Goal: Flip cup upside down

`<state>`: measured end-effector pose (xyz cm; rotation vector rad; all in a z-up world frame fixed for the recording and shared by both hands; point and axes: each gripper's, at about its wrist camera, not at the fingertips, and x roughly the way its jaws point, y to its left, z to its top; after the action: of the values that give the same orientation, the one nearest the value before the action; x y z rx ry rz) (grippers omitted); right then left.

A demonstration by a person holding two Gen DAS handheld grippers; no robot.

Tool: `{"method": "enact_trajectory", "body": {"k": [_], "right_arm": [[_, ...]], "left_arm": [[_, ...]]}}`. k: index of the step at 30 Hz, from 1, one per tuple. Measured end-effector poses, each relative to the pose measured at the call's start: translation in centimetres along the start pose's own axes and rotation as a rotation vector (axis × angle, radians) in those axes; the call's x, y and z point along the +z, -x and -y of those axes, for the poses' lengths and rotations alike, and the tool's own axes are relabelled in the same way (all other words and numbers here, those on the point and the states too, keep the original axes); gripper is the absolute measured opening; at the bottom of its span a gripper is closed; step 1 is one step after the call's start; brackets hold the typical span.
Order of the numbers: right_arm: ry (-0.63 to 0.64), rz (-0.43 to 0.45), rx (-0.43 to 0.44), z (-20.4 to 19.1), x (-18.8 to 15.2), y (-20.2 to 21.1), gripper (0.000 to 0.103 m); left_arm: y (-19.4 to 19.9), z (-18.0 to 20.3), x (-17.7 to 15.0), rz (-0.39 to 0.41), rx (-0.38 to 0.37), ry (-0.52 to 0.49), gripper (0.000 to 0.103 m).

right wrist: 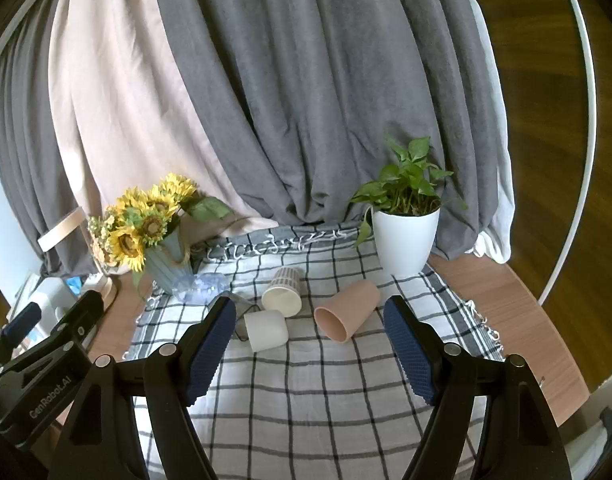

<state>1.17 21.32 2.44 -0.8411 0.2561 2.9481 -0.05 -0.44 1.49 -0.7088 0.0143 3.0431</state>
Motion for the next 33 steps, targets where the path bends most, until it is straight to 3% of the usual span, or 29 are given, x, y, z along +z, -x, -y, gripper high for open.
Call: {"method": "enact_trajectory", "body": {"k": [33], "right_arm": [[0.019, 0.014, -0.007, -0.63, 0.10, -0.05, 0.080]], "left_arm": [[-0.12, -0.31, 0.34, 0.019, 0.030, 0.022, 0.103]]}}
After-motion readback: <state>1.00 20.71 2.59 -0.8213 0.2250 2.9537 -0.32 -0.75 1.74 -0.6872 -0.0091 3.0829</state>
